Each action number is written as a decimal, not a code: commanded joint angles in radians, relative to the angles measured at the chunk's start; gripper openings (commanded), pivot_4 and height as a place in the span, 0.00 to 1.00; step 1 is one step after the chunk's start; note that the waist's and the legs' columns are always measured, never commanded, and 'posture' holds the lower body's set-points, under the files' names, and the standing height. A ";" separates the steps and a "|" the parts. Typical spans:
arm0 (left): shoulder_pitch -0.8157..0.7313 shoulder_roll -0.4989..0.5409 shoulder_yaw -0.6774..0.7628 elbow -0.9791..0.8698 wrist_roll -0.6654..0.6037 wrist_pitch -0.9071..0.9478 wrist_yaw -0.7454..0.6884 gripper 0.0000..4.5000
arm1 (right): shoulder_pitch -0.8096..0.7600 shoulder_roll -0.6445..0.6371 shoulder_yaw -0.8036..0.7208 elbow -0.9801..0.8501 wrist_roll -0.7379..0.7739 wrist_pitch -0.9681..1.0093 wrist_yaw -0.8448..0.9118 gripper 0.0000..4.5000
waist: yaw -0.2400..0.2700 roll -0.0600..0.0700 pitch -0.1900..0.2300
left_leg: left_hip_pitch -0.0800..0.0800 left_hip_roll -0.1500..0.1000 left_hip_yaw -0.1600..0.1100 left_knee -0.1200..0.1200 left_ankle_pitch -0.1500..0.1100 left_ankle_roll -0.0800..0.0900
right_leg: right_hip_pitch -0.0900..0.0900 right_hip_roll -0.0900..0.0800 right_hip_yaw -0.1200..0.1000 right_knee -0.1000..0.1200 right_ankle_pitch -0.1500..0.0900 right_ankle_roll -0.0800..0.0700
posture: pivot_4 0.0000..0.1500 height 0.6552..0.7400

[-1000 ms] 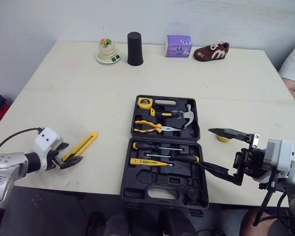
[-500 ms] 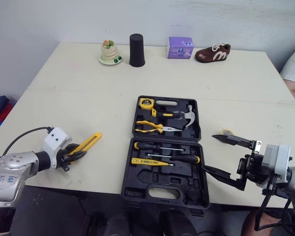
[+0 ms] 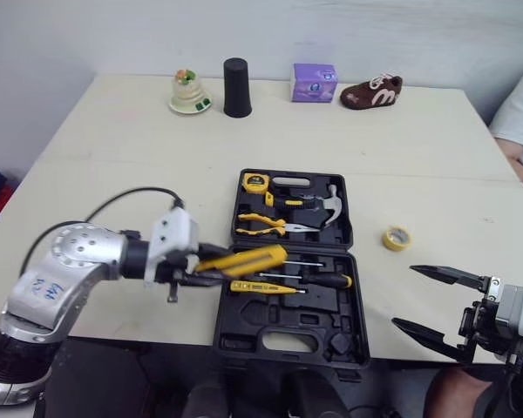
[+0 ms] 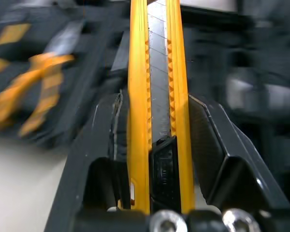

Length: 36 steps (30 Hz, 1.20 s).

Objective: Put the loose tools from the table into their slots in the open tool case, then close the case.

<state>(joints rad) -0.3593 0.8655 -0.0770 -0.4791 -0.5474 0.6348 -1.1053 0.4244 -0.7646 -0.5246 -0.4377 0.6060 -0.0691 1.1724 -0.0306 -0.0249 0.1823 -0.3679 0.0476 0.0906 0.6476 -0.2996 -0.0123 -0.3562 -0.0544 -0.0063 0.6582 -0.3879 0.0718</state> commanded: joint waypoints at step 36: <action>-0.120 -0.228 -0.404 0.063 0.300 0.002 0.022 0.58 | 0.179 0.061 -0.119 -0.167 -0.036 0.034 -0.055 1.00 | 0.006 0.000 0.000 | 0.000 0.002 0.001 0.002 0.001 -0.001 | -0.001 0.008 0.013 0.000 0.001 0.002 | 1.00 0.93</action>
<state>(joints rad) -0.4859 0.6415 -0.4901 -0.3842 -0.2369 0.6351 -1.0838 0.5969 -0.7138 -0.6166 -0.6005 0.5533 -0.0176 1.1102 -0.0247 -0.0245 0.1825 -0.3681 0.0492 0.0919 0.6493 -0.2991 -0.0130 -0.3570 -0.0462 0.0063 0.6580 -0.3867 0.0741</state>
